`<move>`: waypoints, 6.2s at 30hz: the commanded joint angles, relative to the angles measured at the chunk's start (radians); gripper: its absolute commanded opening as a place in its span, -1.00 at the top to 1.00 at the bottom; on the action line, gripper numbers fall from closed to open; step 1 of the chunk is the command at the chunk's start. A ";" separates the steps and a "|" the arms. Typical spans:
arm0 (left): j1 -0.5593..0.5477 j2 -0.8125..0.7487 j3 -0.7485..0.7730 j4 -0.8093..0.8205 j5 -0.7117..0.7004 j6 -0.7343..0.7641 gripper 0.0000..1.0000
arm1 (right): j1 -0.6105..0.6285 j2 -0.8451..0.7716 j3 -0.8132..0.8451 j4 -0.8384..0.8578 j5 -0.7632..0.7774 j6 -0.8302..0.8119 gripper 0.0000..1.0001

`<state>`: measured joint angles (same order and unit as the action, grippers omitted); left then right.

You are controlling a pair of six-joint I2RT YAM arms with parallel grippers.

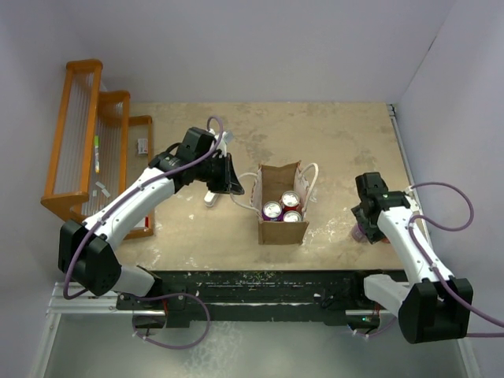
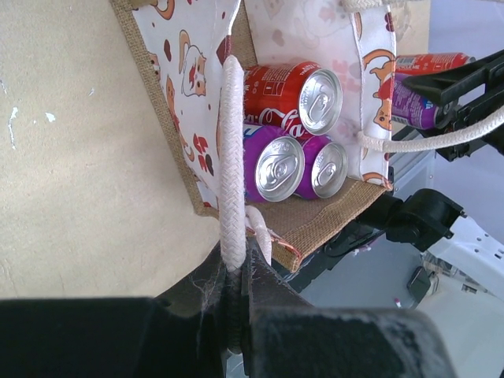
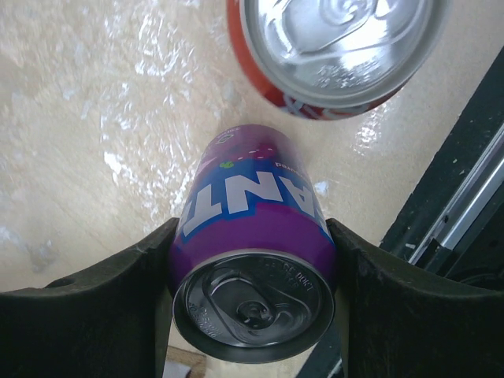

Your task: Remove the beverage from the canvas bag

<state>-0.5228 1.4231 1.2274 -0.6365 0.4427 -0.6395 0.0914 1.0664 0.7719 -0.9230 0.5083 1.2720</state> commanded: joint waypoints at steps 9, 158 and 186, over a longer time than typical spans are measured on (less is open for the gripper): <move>0.007 -0.048 -0.017 0.035 0.016 0.070 1.00 | -0.108 0.075 0.007 0.053 0.108 0.033 1.00; 0.007 -0.084 0.024 -0.024 -0.091 0.050 1.00 | 0.573 0.642 0.579 0.149 -0.271 -0.428 0.56; 0.007 -0.066 0.022 -0.017 -0.090 0.047 1.00 | 0.566 0.331 0.717 0.479 -0.590 -0.645 1.00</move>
<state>-0.5194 1.3590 1.2415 -0.6823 0.3473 -0.5915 0.6624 1.4963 1.4994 -0.6258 -0.0242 0.6407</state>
